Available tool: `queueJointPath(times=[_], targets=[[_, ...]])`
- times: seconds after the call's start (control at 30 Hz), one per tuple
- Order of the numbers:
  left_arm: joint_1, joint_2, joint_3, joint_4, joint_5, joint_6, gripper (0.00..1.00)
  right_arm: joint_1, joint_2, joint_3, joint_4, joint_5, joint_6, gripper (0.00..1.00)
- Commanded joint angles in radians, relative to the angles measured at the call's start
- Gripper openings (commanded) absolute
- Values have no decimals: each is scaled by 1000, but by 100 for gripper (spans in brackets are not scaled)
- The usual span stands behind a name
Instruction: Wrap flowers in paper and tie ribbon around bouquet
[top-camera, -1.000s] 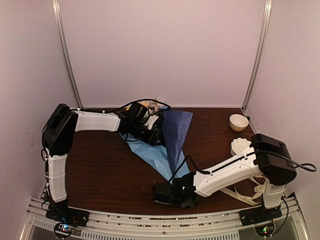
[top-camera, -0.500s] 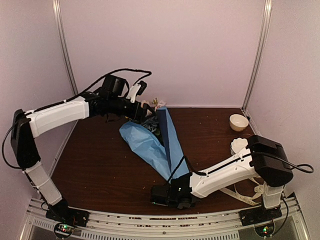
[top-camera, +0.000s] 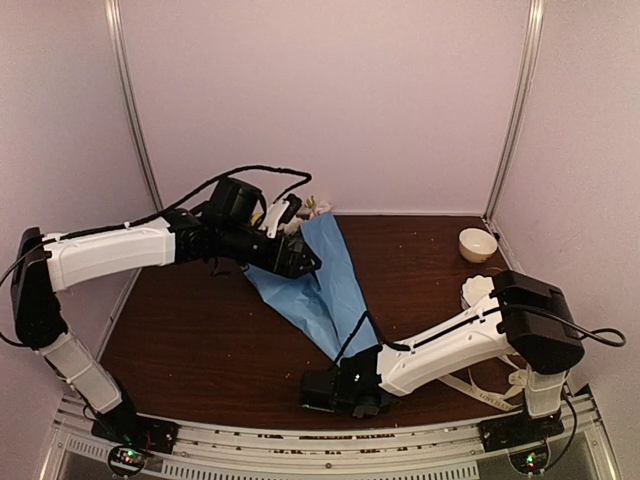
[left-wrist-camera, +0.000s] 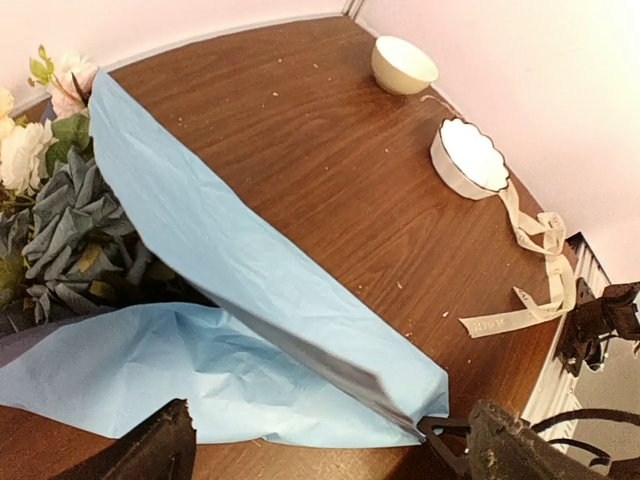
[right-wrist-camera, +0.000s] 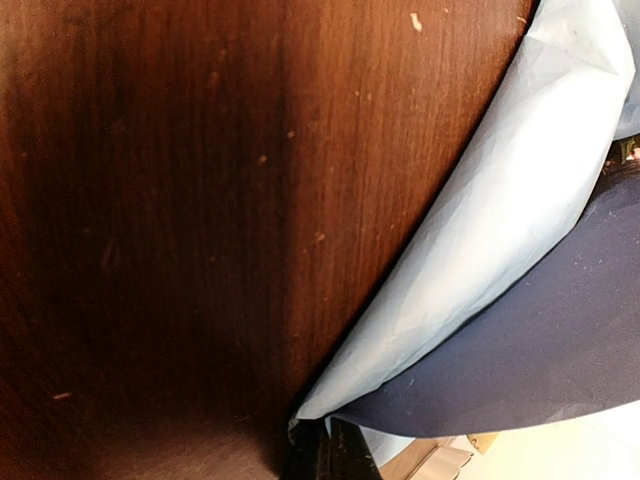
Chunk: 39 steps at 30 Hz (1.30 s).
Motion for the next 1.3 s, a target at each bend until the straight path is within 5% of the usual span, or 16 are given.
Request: queueJointPath(times=[0.0,0.13,0.23,0.4,0.7,0.93,1.27], targets=[[-15,41,55,61,-44,4,98,1,45,6,16,-54,-2,0],[-17,107,132,-14,-173,16,96,2,45,7,16,-47,-3,0],[1,119,128,-24,-241,-12,81,2,43,3,16,-46,-3,0],[41,75,7,98,-176,-58,0,1,40,2,19,-40,-3,0],[119,43,-234,198,-167,-120,0,1,21,-9,33,-26,2,0],[193,172,-215,242,-168,-44,0,4,-52,-36,80,-68,8,3],[236,301,-217,342,-142,-7,0,1,-292,-124,137,-262,74,31]])
